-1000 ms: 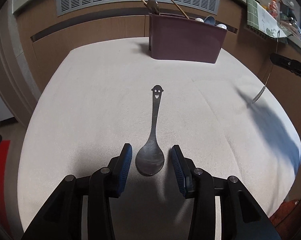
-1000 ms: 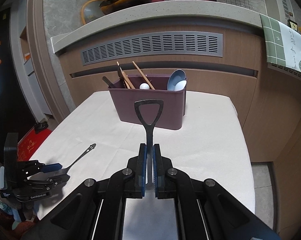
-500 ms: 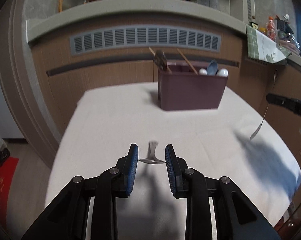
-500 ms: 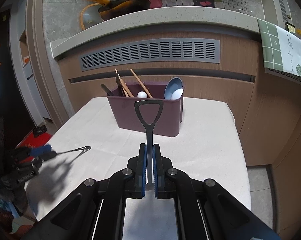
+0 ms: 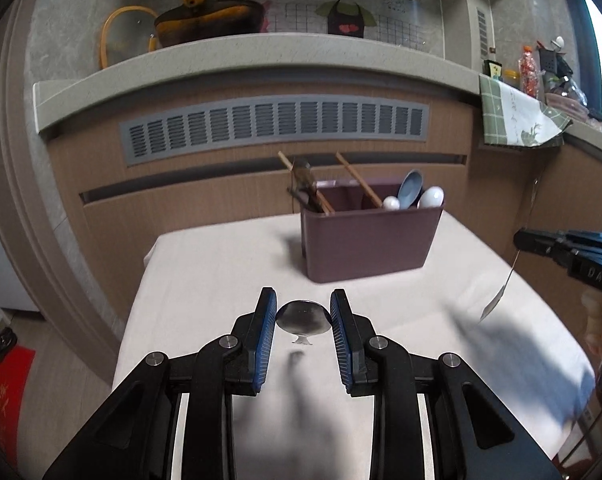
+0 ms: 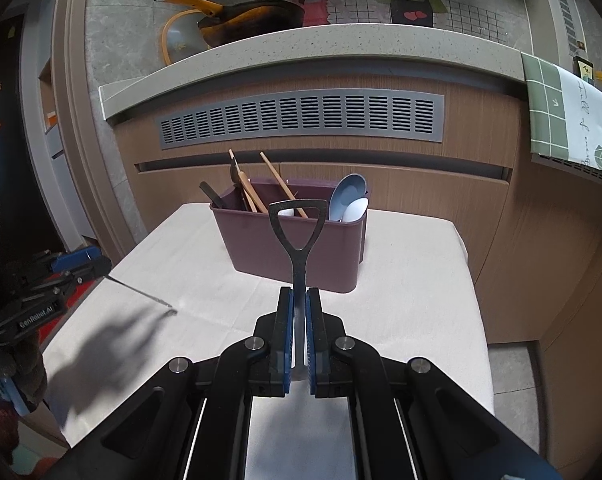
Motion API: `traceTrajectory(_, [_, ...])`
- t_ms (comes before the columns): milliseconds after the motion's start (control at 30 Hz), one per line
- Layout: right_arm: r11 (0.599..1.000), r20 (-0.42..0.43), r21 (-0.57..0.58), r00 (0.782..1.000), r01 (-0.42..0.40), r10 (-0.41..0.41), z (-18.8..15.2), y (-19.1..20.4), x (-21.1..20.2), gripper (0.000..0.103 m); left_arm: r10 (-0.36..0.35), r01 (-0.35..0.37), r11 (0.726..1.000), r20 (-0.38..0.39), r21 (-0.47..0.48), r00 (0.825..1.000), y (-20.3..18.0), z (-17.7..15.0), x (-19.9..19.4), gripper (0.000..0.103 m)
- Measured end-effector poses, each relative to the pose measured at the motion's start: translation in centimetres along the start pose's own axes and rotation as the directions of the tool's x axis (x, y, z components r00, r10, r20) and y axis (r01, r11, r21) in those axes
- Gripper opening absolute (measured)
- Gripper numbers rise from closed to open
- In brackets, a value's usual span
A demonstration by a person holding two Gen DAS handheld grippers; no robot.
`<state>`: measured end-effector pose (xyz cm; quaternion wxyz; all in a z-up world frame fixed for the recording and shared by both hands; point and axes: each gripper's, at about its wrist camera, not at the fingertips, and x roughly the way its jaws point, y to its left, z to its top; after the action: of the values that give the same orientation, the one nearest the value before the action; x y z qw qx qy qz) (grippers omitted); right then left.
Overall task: Organize utensils
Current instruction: 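Carry the smiley spoon and shovel spoon over the caddy and open both tools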
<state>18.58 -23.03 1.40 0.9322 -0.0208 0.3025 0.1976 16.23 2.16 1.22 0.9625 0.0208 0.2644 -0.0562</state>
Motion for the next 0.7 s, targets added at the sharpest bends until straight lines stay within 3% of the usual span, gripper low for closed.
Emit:
traceTrajectory(200, [1.000,0.073,0.003,0.997,0.014,-0.014,2.7,-0.4,-1.0,0.005,-0.032,0.034,0.999,0.085,-0.014,0.996,0.3,4.4,-1.8,0.028])
traceTrajectory(367, [0.996,0.248,-0.057,0.968,0.063,-0.047,10.6,0.0,-3.1,0.005,-0.144,0.147,0.989,0.215,0.006,0.966,-0.5,13.4,-3.7,0.029])
traceTrajectory(467, [0.995,0.277,-0.057,0.959,0.080,-0.061,14.7,-0.3,-2.2,0.005,-0.186,0.188,0.982,0.187,0.008,0.965,-1.0,17.3,-1.5,0.029])
traceTrajectory(533, [0.995,0.256,-0.043,0.964,0.085,-0.072,16.2,-0.7,-0.6,0.005,-0.213,0.222,0.974,0.156,-0.044,0.965,-0.6,19.3,1.3,0.029])
traceTrajectory(700, [0.997,0.182,-0.023,0.981,0.075,-0.070,16.7,-1.5,4.3,0.005,-0.236,0.248,0.963,0.112,-0.107,0.965,0.4,20.4,7.1,0.029])
